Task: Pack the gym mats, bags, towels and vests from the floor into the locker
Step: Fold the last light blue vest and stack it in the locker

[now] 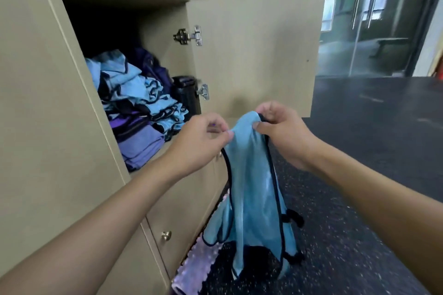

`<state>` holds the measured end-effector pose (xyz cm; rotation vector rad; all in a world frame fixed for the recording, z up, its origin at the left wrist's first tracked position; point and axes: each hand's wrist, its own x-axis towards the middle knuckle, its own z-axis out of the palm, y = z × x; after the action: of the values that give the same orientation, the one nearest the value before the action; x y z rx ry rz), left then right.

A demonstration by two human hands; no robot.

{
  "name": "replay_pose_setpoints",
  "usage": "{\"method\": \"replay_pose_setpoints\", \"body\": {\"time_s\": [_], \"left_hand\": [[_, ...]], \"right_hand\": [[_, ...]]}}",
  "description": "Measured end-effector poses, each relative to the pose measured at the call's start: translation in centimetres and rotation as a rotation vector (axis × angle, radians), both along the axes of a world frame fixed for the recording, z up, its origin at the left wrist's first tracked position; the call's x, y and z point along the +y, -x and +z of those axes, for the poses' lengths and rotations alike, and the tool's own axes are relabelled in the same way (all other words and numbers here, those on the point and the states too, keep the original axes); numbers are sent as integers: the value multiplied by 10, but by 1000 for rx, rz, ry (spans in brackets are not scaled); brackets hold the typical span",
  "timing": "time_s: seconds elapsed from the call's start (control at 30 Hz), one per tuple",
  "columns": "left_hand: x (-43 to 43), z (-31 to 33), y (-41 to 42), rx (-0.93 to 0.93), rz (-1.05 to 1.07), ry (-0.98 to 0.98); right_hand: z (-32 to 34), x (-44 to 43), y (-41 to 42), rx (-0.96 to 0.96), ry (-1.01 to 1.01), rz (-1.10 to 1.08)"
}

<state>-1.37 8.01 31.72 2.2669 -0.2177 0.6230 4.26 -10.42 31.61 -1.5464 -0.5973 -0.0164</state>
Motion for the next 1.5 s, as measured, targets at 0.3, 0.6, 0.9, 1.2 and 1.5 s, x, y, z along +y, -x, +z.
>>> {"method": "replay_pose_setpoints", "body": {"time_s": [0.3, 0.6, 0.9, 1.2, 1.5], "left_hand": [[-6, -20, 22, 26, -73, 129], [6, -29, 25, 67, -91, 234], [1, -16, 30, 218, -176, 299], [4, -6, 31, 85, -130, 281], [-1, -4, 29, 36, -141, 283]], "right_hand": [[-12, 13, 16, 45, 3, 47], [-22, 10, 7, 102, 9, 21], [-27, 16, 3, 63, 122, -192], [-37, 28, 50, -111, 139, 3], [-44, 36, 47, -132, 149, -228]]}}
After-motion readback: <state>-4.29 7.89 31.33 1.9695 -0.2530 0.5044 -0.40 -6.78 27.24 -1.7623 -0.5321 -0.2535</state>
